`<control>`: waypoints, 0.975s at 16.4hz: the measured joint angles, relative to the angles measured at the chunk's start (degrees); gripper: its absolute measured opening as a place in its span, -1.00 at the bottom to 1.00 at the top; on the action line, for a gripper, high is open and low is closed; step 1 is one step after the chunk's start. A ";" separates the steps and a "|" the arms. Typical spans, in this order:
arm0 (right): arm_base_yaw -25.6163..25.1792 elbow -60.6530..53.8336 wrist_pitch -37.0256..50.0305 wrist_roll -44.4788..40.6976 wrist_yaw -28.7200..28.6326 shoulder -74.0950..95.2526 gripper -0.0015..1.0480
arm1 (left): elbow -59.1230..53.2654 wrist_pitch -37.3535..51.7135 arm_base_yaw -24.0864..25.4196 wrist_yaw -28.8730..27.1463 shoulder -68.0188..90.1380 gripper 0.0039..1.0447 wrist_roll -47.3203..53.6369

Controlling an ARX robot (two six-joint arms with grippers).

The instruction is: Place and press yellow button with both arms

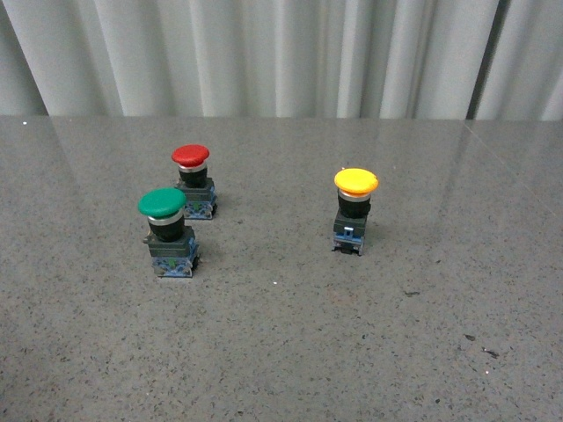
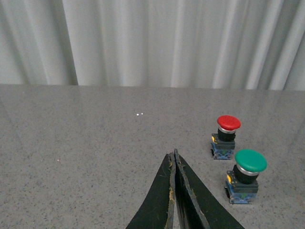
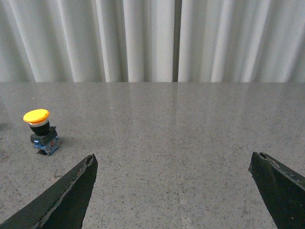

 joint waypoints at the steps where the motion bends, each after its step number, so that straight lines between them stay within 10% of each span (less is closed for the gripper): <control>1: 0.00 0.00 0.00 0.00 0.00 0.00 0.87 | -0.94 -0.94 3.28 4.00 -1.79 -0.93 0.02; 16: 0.00 0.00 0.00 0.00 0.02 0.00 0.87 | -6.99 -13.27 5.25 5.53 -21.40 -0.93 -0.02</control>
